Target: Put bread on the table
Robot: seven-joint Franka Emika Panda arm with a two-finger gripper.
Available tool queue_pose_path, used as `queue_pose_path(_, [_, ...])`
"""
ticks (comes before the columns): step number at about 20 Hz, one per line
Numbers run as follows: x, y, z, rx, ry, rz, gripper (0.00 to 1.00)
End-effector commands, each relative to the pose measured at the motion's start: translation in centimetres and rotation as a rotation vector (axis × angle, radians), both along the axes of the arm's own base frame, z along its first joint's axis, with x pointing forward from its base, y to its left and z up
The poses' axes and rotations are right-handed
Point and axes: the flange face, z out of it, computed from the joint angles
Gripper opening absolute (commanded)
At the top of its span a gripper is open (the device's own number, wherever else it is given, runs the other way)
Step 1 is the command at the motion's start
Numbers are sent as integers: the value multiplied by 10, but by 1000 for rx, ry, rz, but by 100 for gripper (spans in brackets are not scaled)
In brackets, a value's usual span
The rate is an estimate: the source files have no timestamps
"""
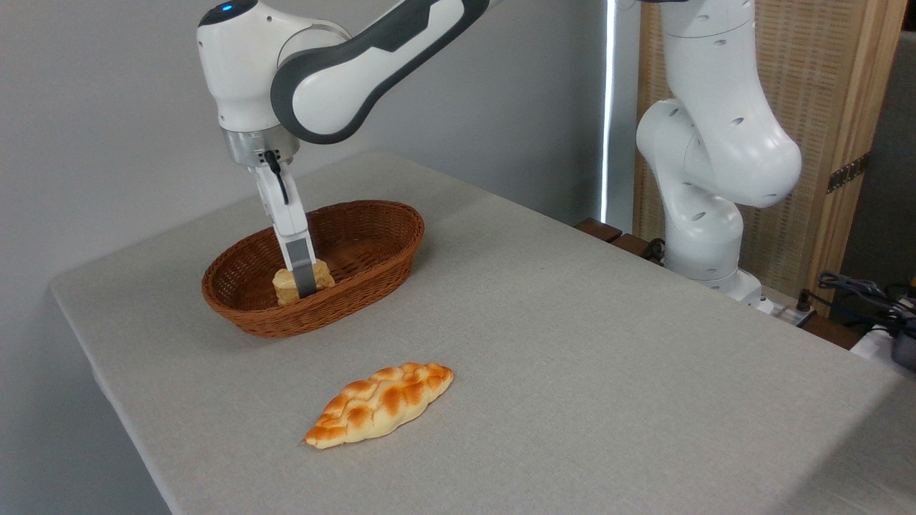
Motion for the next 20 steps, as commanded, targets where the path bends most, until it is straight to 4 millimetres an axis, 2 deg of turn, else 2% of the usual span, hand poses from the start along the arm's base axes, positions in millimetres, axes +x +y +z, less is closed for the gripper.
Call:
queue_pose_path(1, [1, 1, -1, 16, -16, -26, 100])
queue_pose_path(4, [1, 1, -1, 17, -16, -26, 99])
queue_pose_path(5, [1, 1, -3, 18, -13, -25, 89])
queue_pose_path(8, [2, 2, -3, 15, -11, -17, 52])
queue_pose_path(17, [1, 1, 0, 9, -10, -11, 52])
queue_pose_path(20, [0, 0, 20, -5, -43, 11, 53])
